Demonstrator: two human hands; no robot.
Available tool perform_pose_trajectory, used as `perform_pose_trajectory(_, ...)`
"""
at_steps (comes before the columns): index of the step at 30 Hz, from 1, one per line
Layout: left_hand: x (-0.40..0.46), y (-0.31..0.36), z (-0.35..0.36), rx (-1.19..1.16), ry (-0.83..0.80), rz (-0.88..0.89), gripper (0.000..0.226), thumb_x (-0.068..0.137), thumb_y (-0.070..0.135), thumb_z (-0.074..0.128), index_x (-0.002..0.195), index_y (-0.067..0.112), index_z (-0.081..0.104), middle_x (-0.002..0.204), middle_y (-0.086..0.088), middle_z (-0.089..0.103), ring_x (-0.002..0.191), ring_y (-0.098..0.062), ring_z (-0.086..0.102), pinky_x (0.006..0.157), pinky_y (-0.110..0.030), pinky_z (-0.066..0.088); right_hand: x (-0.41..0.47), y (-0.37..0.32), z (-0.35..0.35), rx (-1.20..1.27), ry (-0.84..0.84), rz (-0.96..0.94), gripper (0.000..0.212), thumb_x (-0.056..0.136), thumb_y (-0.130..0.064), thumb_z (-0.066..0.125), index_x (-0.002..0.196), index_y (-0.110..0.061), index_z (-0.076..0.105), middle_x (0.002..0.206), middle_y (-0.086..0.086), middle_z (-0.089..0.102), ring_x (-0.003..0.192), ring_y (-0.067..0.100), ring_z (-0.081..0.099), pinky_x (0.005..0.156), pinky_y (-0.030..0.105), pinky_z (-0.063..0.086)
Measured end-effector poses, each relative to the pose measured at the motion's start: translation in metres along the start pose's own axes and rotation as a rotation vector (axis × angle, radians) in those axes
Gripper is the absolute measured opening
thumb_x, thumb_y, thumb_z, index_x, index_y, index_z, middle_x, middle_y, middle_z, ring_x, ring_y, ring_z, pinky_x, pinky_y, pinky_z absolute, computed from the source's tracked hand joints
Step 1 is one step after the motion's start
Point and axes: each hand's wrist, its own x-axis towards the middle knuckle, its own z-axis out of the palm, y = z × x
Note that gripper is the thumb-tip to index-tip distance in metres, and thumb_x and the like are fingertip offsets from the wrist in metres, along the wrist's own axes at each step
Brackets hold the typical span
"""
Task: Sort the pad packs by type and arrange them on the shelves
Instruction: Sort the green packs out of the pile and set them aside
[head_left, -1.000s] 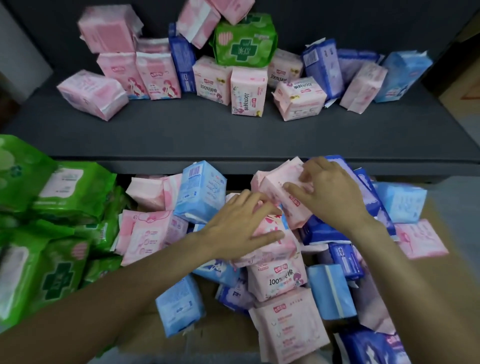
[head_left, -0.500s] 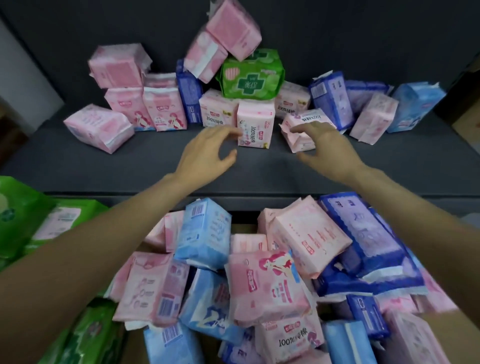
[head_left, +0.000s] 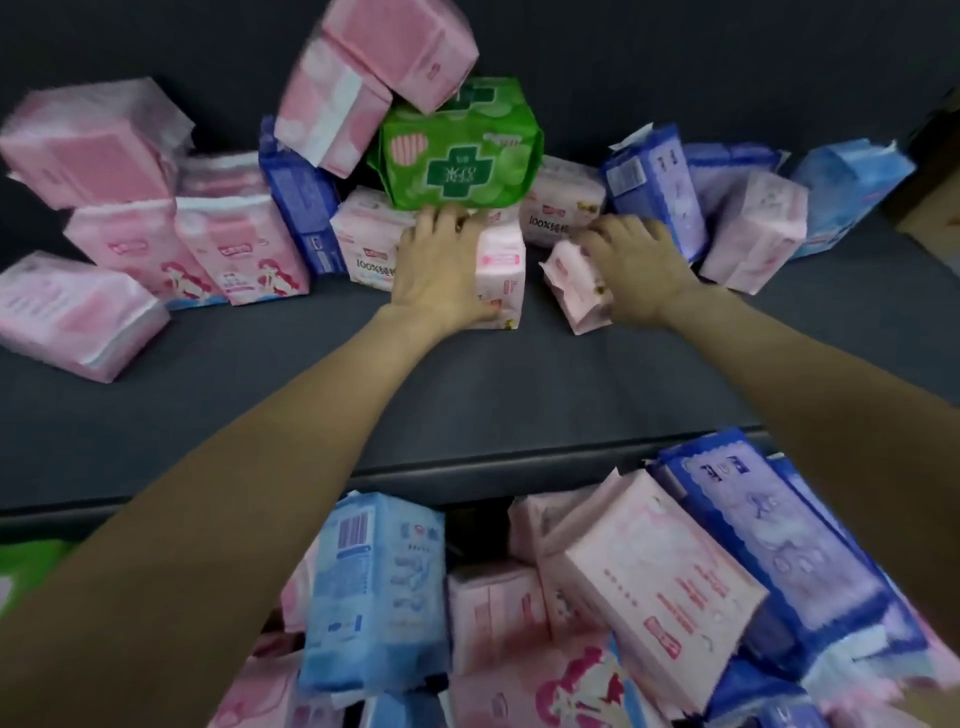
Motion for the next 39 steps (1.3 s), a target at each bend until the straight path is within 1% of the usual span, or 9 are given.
perform_pose_trajectory(5, -0.001, 0.0, 0.0, 0.004, 0.007, 0.004, 0.094, 0.06, 0.055, 0.081, 0.133, 0.01, 0.042, 0.136, -0.012, 0.04, 0.125, -0.03, 0.033, 0.101, -0.04, 0.032, -0.042, -0.001, -0.019, 0.196, 0.215, 0.146, 0.093, 0.058, -0.041, 0.085, 0.13, -0.002, 0.04, 0.125, 0.019, 0.042, 0.115, 0.035, 0.038, 0.099, 0.042, 0.028)
perform_pose_trajectory(9, -0.012, 0.0, -0.004, -0.12, 0.018, 0.014, 0.09, 0.064, 0.057, 0.078, 0.131, 0.01, 0.041, 0.132, -0.011, 0.046, 0.123, -0.028, 0.037, 0.1, -0.036, 0.026, -0.091, 0.002, -0.048, 0.465, 0.212, 0.255, 0.093, 0.06, -0.037, 0.084, 0.132, -0.005, 0.034, 0.127, 0.014, 0.046, 0.113, 0.031, 0.046, 0.094, 0.042, 0.037)
perform_pose_trajectory(14, -0.041, 0.026, -0.055, -0.621, 0.134, -0.088, 0.096, 0.057, 0.057, 0.081, 0.131, 0.009, 0.042, 0.128, -0.008, 0.051, 0.12, -0.027, 0.045, 0.097, -0.043, 0.04, -0.16, 0.028, -0.061, 0.641, 0.259, 0.434, 0.093, 0.056, -0.05, 0.071, 0.135, -0.016, 0.035, 0.122, 0.003, 0.052, 0.108, 0.024, 0.051, 0.092, 0.045, 0.045)
perform_pose_trajectory(17, -0.052, 0.07, -0.08, -0.81, 0.042, -0.01, 0.102, 0.05, 0.068, 0.075, 0.132, 0.021, 0.037, 0.132, 0.004, 0.05, 0.121, -0.017, 0.048, 0.099, -0.039, 0.042, -0.207, 0.059, -0.055, 0.603, 0.287, 0.538, 0.095, 0.055, -0.06, 0.065, 0.136, -0.019, 0.036, 0.12, 0.005, 0.056, 0.104, 0.027, 0.055, 0.09, 0.049, 0.046)
perform_pose_trajectory(19, -0.059, 0.114, -0.086, -0.913, -0.058, 0.073, 0.094, 0.057, 0.062, 0.077, 0.133, 0.028, 0.032, 0.132, 0.009, 0.048, 0.118, -0.012, 0.05, 0.095, -0.035, 0.044, -0.246, 0.077, -0.053, 0.598, 0.311, 0.634, 0.094, 0.058, -0.06, 0.066, 0.136, -0.016, 0.036, 0.122, 0.008, 0.057, 0.105, 0.03, 0.055, 0.09, 0.046, 0.046)
perform_pose_trajectory(24, -0.075, 0.225, -0.075, -0.851, -0.221, 0.266, 0.078, 0.079, 0.049, 0.069, 0.138, 0.026, 0.022, 0.137, 0.0, 0.043, 0.12, -0.021, 0.046, 0.095, -0.036, 0.041, -0.324, 0.122, -0.041, 0.734, 0.355, 0.856, 0.082, 0.073, -0.037, 0.079, 0.136, -0.012, 0.031, 0.128, 0.012, 0.054, 0.114, 0.031, 0.053, 0.082, 0.033, 0.037)
perform_pose_trajectory(30, -0.112, 0.334, -0.055, -0.587, -0.34, 0.418, 0.081, 0.081, 0.051, 0.065, 0.143, 0.024, 0.021, 0.141, -0.004, 0.04, 0.126, -0.023, 0.039, 0.087, -0.028, 0.033, -0.399, 0.146, -0.007, 0.679, 0.208, 0.923, 0.102, 0.058, -0.066, 0.063, 0.136, -0.008, 0.032, 0.125, 0.017, 0.054, 0.112, 0.036, 0.053, 0.088, 0.044, 0.042)
perform_pose_trajectory(34, -0.149, 0.387, -0.011, -0.52, -0.441, 0.239, 0.076, 0.08, 0.063, 0.059, 0.135, 0.018, 0.032, 0.135, -0.002, 0.043, 0.124, -0.025, 0.044, 0.094, -0.039, 0.04, -0.444, 0.15, 0.051, 0.555, 0.044, 0.98, 0.112, 0.058, -0.079, 0.046, 0.144, -0.009, 0.027, 0.13, 0.022, 0.05, 0.116, 0.042, 0.049, 0.093, 0.049, 0.039)
perform_pose_trajectory(39, -0.176, 0.423, 0.029, -0.561, -0.469, 0.01, 0.074, 0.09, 0.058, 0.049, 0.145, 0.02, 0.016, 0.136, -0.011, 0.042, 0.121, -0.034, 0.046, 0.092, -0.042, 0.039, -0.482, 0.146, 0.122, 0.579, -0.09, 1.072, 0.078, 0.083, -0.061, 0.054, 0.147, -0.03, 0.023, 0.126, 0.029, 0.048, 0.112, 0.046, 0.048, 0.092, 0.051, 0.041)
